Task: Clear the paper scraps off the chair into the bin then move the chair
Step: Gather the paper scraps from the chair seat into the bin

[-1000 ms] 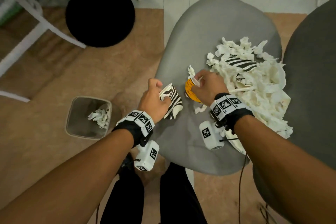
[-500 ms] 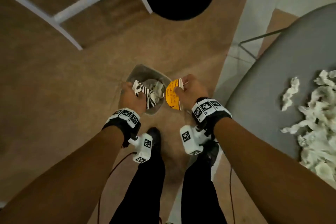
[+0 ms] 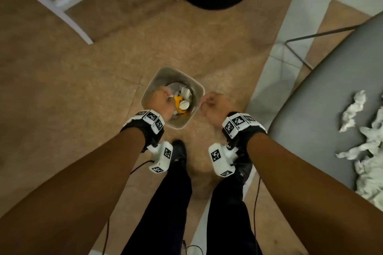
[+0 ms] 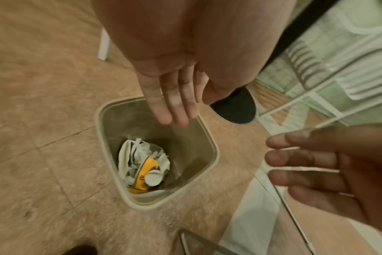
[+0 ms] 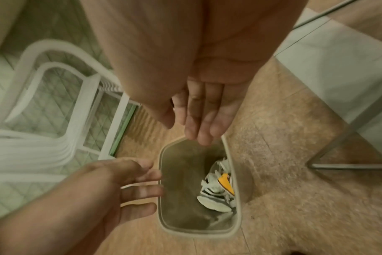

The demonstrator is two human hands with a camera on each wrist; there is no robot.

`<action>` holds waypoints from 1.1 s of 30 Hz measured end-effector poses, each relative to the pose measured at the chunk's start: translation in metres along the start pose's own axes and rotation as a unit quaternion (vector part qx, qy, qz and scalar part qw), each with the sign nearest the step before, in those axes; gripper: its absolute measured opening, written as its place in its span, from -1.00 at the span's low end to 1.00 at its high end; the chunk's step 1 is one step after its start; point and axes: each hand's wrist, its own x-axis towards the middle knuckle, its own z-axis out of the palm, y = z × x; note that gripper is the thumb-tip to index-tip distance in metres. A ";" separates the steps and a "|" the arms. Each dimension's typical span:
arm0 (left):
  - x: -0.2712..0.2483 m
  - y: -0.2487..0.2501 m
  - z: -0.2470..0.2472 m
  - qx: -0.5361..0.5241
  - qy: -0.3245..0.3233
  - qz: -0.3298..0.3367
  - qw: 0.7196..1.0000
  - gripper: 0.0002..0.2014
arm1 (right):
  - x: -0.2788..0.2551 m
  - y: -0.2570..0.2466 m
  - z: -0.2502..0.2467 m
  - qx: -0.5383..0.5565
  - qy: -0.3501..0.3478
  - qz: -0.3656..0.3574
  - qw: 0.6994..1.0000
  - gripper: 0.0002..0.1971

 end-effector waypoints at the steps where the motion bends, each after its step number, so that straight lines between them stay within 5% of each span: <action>1: -0.004 0.014 0.005 0.014 -0.014 0.014 1.000 -0.82 | -0.008 0.006 -0.015 0.019 0.005 -0.004 1.000 -0.89; 7: -0.037 0.122 0.057 0.092 -0.054 0.182 0.977 -0.86 | -0.065 0.060 -0.124 0.251 0.094 -0.004 0.963 -0.79; 12: -0.090 0.229 0.127 0.201 -0.098 0.388 0.894 -0.82 | -0.120 0.136 -0.207 0.325 0.205 -0.014 0.923 -0.76; 16: -0.134 0.294 0.197 0.219 -0.140 0.485 0.835 -0.77 | -0.164 0.208 -0.247 0.297 0.286 -0.003 0.911 -0.84; 20: -0.177 0.345 0.255 0.253 -0.137 0.561 0.776 -0.51 | -0.202 0.263 -0.275 0.293 0.320 0.008 0.901 -0.88; 24: -0.197 0.365 0.303 0.340 -0.155 0.535 0.758 -0.26 | -0.231 0.290 -0.304 0.271 0.380 0.000 0.884 -0.87; 28: -0.182 0.353 0.319 0.342 -0.155 0.469 0.800 -0.70 | -0.242 0.308 -0.335 0.153 0.458 0.025 0.875 -0.84; 33: -0.174 0.336 0.304 0.338 -0.144 0.466 0.805 -0.90 | -0.232 0.335 -0.354 -0.009 0.360 0.149 0.921 -0.42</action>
